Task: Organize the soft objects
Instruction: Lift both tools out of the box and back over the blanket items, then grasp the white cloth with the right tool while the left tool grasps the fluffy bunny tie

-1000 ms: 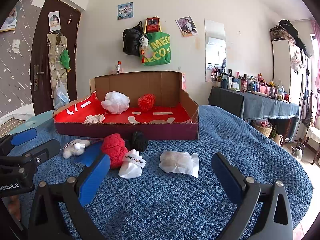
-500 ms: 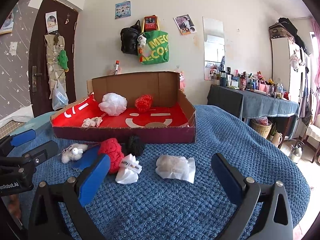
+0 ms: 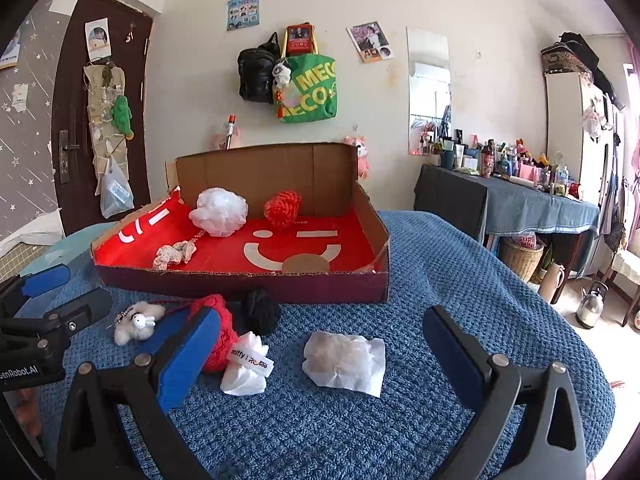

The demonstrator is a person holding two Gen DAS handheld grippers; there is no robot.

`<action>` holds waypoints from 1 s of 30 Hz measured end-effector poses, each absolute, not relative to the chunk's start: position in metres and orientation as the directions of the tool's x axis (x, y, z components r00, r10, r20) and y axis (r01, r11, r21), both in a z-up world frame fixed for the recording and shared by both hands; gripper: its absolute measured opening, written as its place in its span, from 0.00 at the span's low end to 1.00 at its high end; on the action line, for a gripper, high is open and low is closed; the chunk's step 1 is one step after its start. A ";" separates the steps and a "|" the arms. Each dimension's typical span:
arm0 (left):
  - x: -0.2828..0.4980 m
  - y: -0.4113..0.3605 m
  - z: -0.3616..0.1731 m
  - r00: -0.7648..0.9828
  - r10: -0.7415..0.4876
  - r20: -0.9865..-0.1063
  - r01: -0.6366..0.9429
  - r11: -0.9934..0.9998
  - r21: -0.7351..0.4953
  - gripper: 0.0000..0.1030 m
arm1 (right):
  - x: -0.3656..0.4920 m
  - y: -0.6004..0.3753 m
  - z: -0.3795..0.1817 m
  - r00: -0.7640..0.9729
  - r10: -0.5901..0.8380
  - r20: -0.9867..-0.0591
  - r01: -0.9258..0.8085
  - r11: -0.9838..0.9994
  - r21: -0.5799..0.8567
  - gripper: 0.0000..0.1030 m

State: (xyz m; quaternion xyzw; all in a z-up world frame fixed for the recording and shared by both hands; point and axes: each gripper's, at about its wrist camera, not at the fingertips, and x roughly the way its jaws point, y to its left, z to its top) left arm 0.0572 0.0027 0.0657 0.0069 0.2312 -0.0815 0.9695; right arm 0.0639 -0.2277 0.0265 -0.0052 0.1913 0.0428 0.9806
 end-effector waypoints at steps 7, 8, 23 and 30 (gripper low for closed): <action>0.075 0.011 0.058 0.830 -0.190 -0.525 0.183 0.981 -0.067 0.96 | 0.082 -0.231 0.022 0.868 0.118 -0.483 -0.116 0.993 0.034 1.00; 0.078 0.012 0.057 0.821 -0.192 -0.537 0.183 0.981 -0.070 0.96 | 0.085 -0.231 0.021 0.856 0.126 -0.502 -0.124 0.992 0.037 1.00; 0.118 0.019 0.040 0.685 -0.223 -0.694 0.209 0.972 -0.106 0.96 | 0.127 -0.255 0.008 0.710 0.110 -0.696 -0.095 0.994 0.061 1.00; 0.127 0.016 0.030 0.633 -0.246 -0.734 0.237 0.964 -0.118 0.76 | 0.135 -0.260 -0.001 0.677 0.124 -0.725 -0.094 0.992 0.083 0.94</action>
